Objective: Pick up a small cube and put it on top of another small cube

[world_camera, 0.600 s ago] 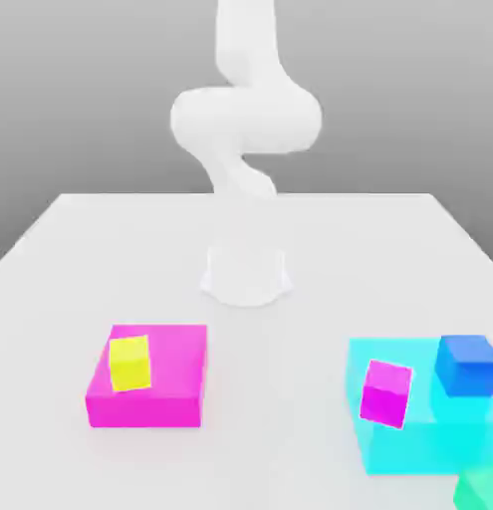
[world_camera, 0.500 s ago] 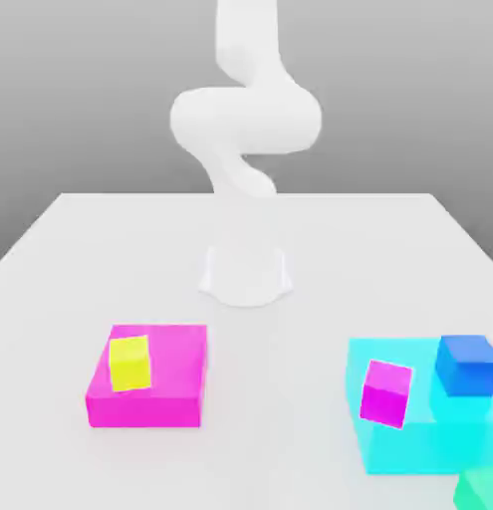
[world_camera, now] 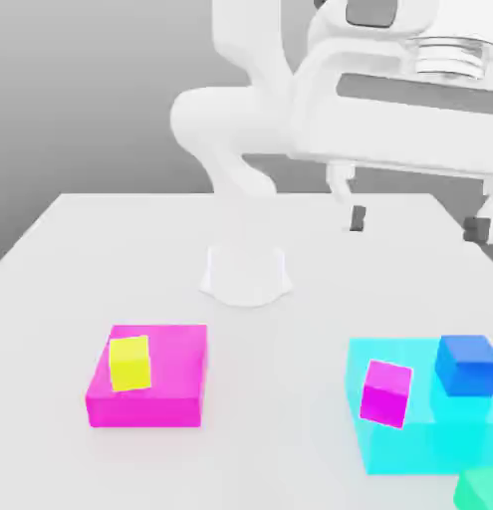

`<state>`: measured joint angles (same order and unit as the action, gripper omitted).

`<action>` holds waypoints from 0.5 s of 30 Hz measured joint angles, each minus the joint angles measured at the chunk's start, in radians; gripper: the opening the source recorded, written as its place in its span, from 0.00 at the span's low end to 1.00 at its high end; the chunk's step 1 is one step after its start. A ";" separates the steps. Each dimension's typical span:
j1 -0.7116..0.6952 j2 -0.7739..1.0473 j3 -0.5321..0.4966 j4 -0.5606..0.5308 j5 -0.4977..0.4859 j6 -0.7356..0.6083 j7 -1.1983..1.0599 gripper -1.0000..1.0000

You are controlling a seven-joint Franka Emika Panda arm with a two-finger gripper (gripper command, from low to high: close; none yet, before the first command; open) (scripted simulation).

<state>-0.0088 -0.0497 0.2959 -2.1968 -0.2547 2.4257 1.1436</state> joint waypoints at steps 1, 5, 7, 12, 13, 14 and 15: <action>0.012 0.036 0.005 0.005 -0.012 0.006 0.016 0.50; 0.050 0.177 0.016 0.024 -0.045 0.033 0.072 0.50; 0.068 0.246 0.022 0.033 -0.054 0.049 0.094 0.50; 0.116 0.409 0.041 0.054 -0.050 0.092 0.134 0.50; 0.124 0.441 0.047 0.058 -0.046 0.102 0.139 0.50; 0.133 0.471 0.053 0.061 -0.041 0.112 0.144 0.50; 0.142 0.504 0.053 0.067 -0.041 0.126 0.151 0.50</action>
<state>0.1335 0.4544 0.3484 -2.1302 -0.2961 2.5522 1.2947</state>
